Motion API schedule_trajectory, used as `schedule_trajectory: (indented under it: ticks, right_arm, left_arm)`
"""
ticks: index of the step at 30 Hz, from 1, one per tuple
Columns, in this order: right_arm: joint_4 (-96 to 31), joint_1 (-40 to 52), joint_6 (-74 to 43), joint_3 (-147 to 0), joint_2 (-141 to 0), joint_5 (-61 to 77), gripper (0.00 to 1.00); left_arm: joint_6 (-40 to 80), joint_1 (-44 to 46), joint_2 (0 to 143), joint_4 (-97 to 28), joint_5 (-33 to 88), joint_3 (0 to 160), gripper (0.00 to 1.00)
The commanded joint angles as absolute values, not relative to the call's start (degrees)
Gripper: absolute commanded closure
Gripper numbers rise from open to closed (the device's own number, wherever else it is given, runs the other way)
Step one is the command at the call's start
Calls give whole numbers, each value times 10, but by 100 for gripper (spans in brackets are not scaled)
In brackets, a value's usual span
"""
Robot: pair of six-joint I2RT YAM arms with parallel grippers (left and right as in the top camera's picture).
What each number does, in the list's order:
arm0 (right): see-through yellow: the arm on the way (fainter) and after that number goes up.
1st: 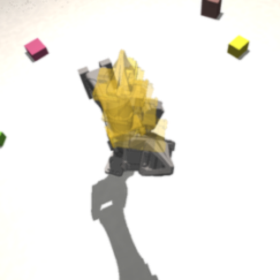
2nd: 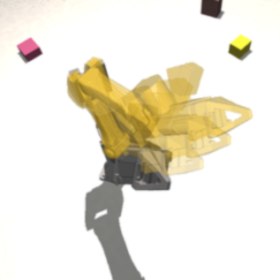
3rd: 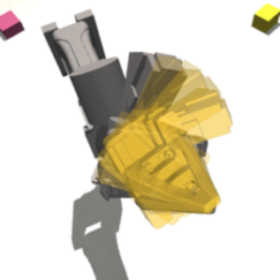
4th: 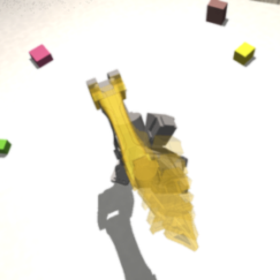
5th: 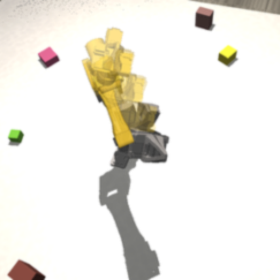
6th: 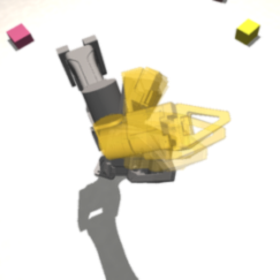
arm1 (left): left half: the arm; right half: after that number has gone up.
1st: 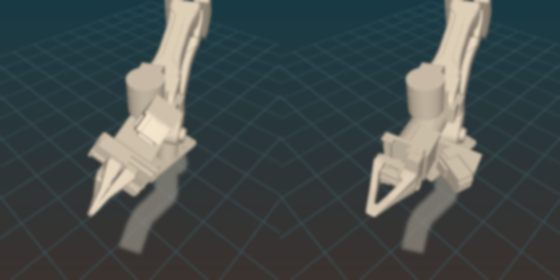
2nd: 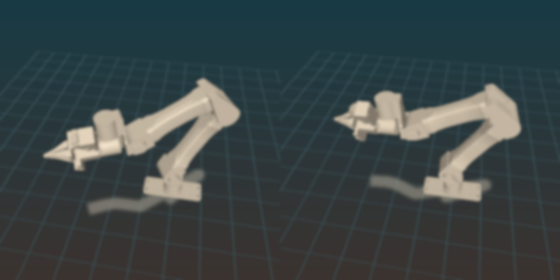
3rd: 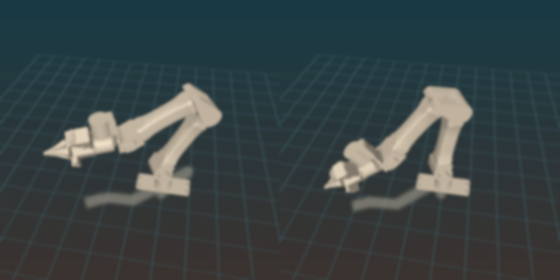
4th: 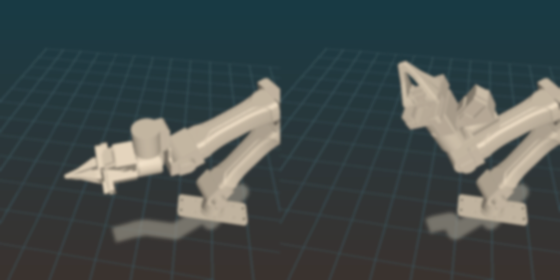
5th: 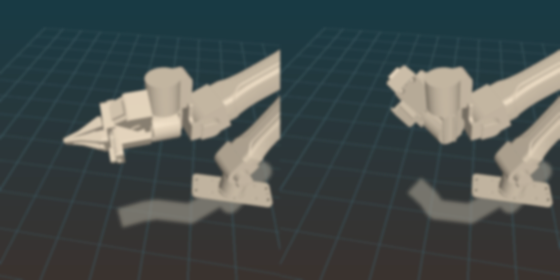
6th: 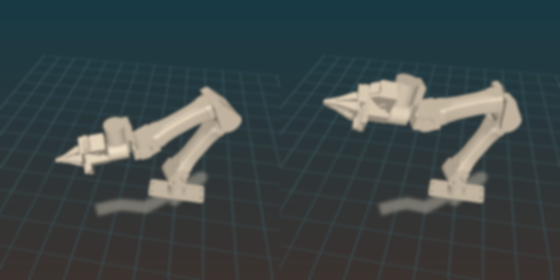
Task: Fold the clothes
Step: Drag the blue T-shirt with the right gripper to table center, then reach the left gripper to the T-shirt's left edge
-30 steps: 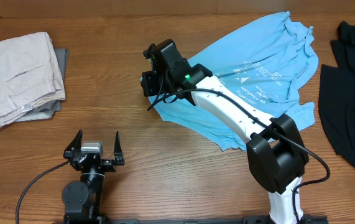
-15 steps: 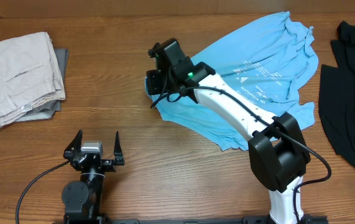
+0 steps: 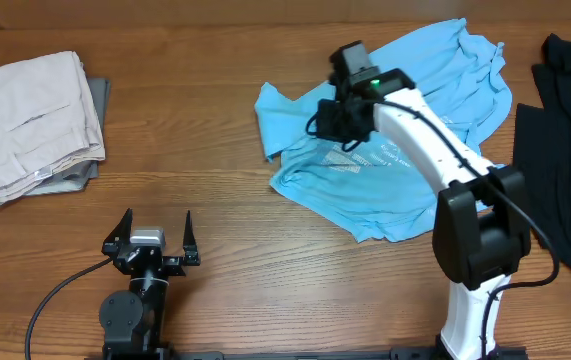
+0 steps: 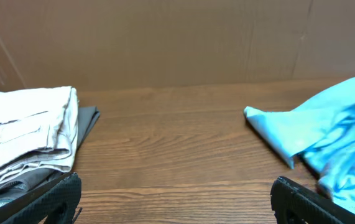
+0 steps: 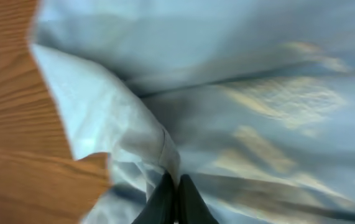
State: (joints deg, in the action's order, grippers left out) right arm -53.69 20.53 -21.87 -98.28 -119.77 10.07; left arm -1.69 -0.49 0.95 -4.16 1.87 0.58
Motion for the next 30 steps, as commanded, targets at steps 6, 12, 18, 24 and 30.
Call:
schedule_trajectory:
  ticks: [6, 12, 18, 24, 30]
  right_arm:
    - [-562, 193, -206, -984, -1192, 45, 96]
    - [-551, 193, -206, -984, -1192, 45, 96]
    - [-546, 193, -206, -984, -1192, 45, 96]
    - [-541, 193, -206, -984, -1192, 45, 95]
    - [-538, 193, -206, -984, -1192, 45, 95]
  left_arm:
    - [-10, -7, 4, 8, 201, 13, 0]
    - [15, -7, 53, -21, 258, 57, 0]
    - [-65, -7, 209, -114, 269, 212, 0]
    - [-73, -2, 452, -248, 277, 411, 0]
    - [-62, 19, 668, -262, 290, 532, 0]
